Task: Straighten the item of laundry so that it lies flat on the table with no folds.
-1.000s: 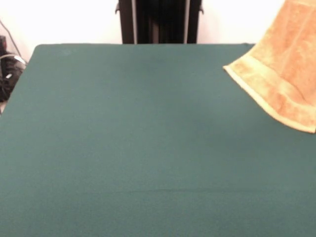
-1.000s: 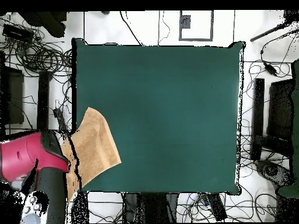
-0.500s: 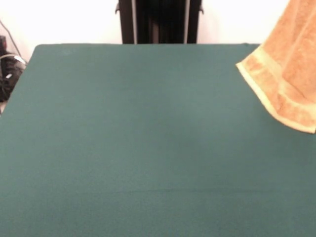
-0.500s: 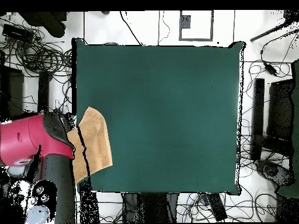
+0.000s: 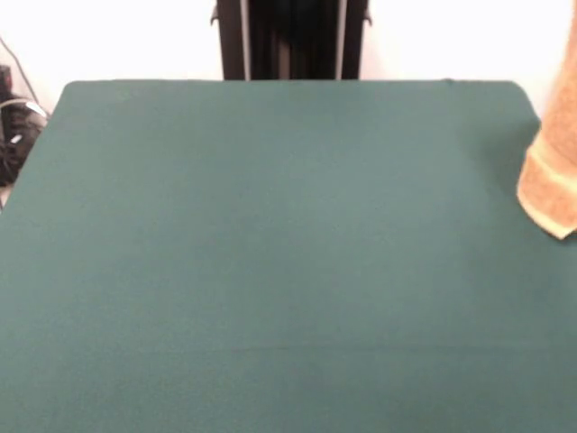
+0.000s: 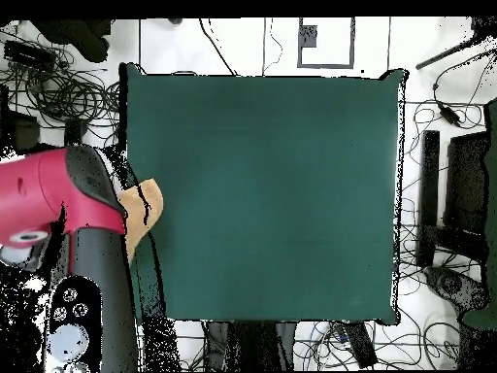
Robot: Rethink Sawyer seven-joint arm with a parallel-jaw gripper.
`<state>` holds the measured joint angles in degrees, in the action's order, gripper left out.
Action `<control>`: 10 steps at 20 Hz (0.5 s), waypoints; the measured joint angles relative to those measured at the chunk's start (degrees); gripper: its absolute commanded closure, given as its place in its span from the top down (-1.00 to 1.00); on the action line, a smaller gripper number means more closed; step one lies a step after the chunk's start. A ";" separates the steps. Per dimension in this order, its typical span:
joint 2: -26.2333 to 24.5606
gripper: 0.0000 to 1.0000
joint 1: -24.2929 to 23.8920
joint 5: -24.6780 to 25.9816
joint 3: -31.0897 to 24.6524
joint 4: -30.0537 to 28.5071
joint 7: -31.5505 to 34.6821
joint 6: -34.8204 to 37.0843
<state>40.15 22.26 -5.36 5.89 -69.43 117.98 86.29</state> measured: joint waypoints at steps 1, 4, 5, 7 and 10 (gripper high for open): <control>-0.18 -1.00 -0.17 0.06 0.01 0.88 0.00 0.80; -1.39 -1.00 -0.88 0.23 0.00 6.07 0.00 5.03; -1.61 -1.00 -0.98 0.27 0.00 7.08 0.00 5.77; -2.10 -1.00 -1.21 0.36 0.00 9.45 0.00 7.27; -2.28 -1.00 -1.48 0.50 0.02 12.20 0.00 7.88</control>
<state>37.87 20.79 -4.86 5.91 -57.23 117.98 94.18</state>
